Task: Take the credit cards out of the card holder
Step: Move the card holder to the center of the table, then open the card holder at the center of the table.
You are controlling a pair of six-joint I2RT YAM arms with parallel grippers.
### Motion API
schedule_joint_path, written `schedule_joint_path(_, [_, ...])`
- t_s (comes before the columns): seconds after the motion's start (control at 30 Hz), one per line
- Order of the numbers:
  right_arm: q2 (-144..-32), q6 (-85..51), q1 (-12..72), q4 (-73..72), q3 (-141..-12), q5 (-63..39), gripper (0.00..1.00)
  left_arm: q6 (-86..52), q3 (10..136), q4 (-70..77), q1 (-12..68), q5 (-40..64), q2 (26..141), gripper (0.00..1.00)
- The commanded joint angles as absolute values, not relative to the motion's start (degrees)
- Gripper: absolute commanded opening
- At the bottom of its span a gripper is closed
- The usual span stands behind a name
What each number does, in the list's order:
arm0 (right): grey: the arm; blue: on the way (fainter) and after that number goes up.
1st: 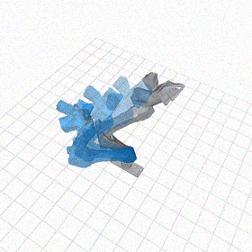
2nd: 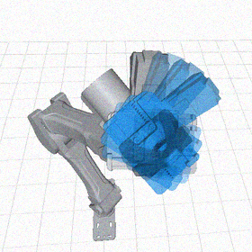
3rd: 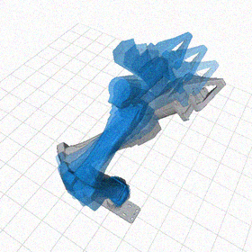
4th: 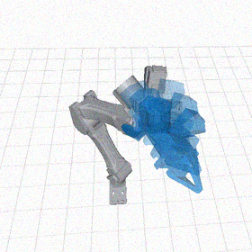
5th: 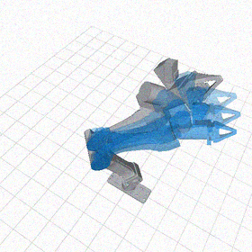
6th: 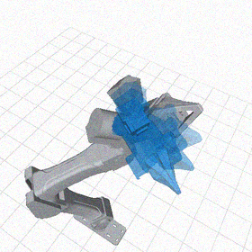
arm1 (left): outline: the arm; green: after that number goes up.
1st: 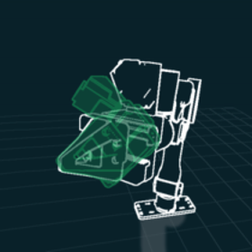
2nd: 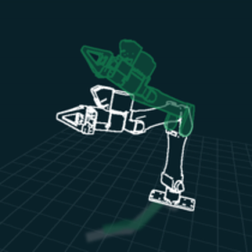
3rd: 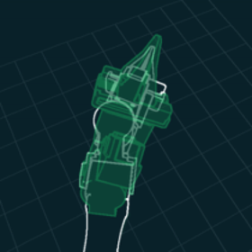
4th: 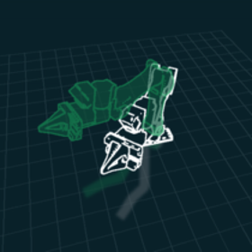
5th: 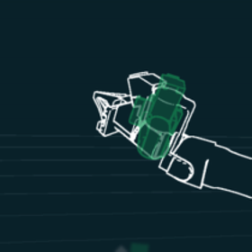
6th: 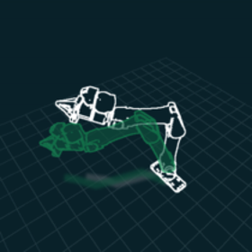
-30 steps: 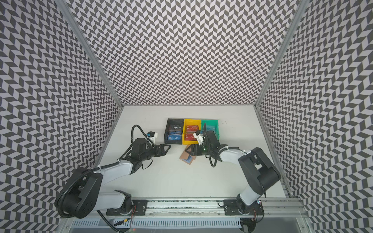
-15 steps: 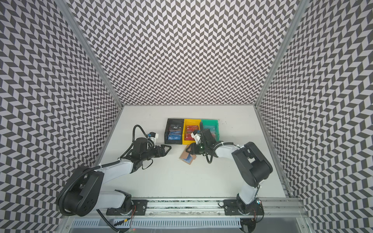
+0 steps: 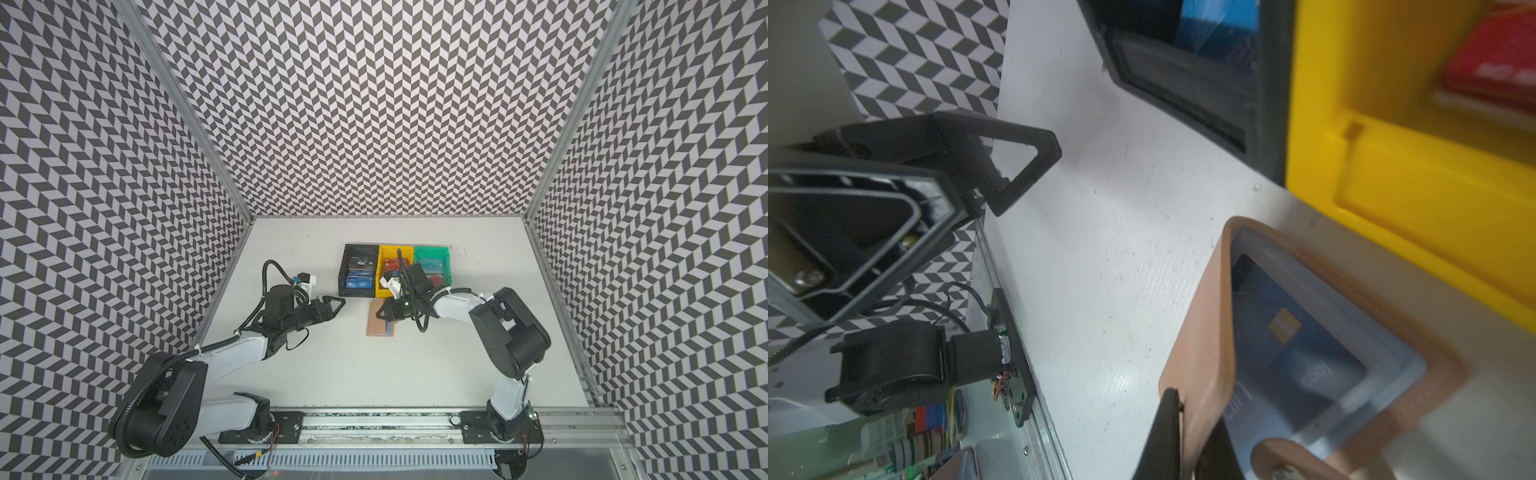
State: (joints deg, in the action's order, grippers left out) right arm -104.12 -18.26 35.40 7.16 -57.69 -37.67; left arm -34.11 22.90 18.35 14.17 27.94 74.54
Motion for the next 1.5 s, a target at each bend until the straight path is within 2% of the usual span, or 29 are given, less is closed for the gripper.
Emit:
schedule_joint_path(0.0, [-106.66,-13.14,37.88,11.55,-60.79,-37.84,0.08,-35.92,21.73,19.44,13.28,30.98,74.45,0.82])
schedule_joint_path(0.2, [-107.93,-13.82,39.89,11.17,-62.69,-36.44,0.11,-36.04,21.68,19.85,13.18,32.64,76.30,0.81])
schedule_joint_path(0.4, [-106.43,-13.11,40.25,12.24,-62.88,-34.31,0.32,-36.04,21.58,20.17,13.18,33.57,78.08,0.80])
schedule_joint_path(0.57, [-103.25,-12.34,40.25,14.18,-62.85,-32.49,0.42,-35.78,21.63,19.17,13.18,33.56,77.84,0.78])
schedule_joint_path(0.77, [-97.67,-12.22,40.00,15.50,-61.45,-28.14,0.42,-35.51,21.65,17.52,13.18,32.71,76.73,0.75])
schedule_joint_path(0.9, [-95.73,-12.30,39.47,16.16,-60.83,-25.75,0.40,-35.33,21.53,17.05,13.18,32.70,76.34,0.69])
schedule_joint_path(1.2, [-98.81,-13.44,39.29,16.83,-60.63,-19.89,0.29,-35.11,21.01,15.63,13.18,32.87,75.33,0.61])
schedule_joint_path(1.47, [-101.72,-14.05,40.79,15.75,-61.12,-21.17,0.27,-34.98,21.06,15.03,13.18,32.62,75.01,0.58])
